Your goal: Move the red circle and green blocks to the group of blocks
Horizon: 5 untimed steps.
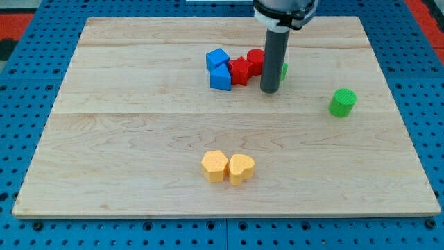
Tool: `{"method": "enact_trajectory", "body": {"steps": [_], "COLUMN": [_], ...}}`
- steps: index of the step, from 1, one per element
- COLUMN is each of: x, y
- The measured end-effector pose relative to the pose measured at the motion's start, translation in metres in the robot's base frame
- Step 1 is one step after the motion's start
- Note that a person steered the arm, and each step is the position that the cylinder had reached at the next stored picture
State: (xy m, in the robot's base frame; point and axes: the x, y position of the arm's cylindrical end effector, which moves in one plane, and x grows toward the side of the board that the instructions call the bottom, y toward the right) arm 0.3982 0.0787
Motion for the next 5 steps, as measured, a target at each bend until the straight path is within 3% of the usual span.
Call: {"method": "enact_trajectory", "body": {"steps": [1, 3, 5], "x": [0.028, -0.049, -0.069], "y": [0.049, 0.082, 0.033]}}
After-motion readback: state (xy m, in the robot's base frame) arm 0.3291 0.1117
